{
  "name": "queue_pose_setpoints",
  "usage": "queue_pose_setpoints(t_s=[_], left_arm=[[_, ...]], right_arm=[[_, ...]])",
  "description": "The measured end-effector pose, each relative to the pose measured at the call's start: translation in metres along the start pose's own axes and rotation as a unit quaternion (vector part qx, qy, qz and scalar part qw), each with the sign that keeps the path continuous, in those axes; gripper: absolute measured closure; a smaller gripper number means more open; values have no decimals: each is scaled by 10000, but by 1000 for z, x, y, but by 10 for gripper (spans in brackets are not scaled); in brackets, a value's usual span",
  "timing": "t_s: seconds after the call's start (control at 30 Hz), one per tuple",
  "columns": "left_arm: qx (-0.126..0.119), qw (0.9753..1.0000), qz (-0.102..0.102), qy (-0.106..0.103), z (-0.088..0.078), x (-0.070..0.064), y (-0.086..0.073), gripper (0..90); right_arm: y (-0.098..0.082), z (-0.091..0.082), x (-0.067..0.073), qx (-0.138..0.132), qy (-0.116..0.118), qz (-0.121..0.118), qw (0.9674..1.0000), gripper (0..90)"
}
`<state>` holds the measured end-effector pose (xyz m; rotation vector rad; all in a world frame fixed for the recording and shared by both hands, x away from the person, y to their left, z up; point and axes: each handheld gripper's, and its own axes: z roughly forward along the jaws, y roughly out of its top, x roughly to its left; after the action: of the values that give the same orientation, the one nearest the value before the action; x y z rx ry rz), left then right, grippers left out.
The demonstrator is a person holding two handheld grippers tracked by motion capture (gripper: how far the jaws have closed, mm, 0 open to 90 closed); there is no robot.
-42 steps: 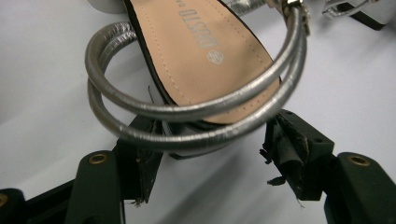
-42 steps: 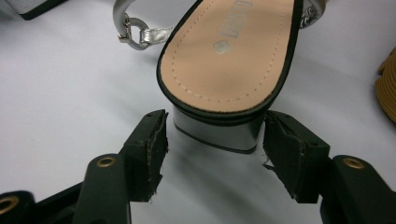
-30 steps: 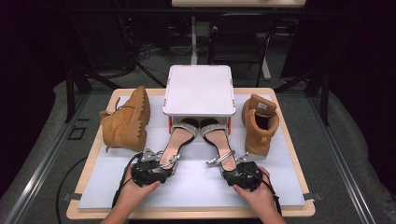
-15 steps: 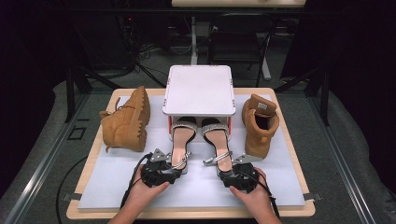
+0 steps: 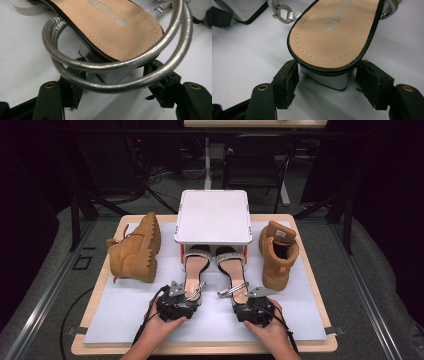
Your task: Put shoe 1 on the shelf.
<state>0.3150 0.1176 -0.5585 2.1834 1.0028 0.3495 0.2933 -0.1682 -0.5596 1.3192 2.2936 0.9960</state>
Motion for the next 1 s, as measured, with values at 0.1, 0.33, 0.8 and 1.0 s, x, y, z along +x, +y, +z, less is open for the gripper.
queue_pose_setpoints(t_s=[0.1,0.33,0.8,1.0], left_arm=[[-13,10000,8,53,1,0,0,342],[-45,10000,-4,49,1,0,0,342],[55,10000,36,32,1,0,2,342],[68,10000,11,42,2,-1,3,343]], right_arm=[[1,-1,2,-8,54,33,10000,369],[3,0,13,-100,-44,-131,9999,370],[4,7,18,-39,13,-432,9991,389],[5,7,23,-91,24,-285,9995,389]])
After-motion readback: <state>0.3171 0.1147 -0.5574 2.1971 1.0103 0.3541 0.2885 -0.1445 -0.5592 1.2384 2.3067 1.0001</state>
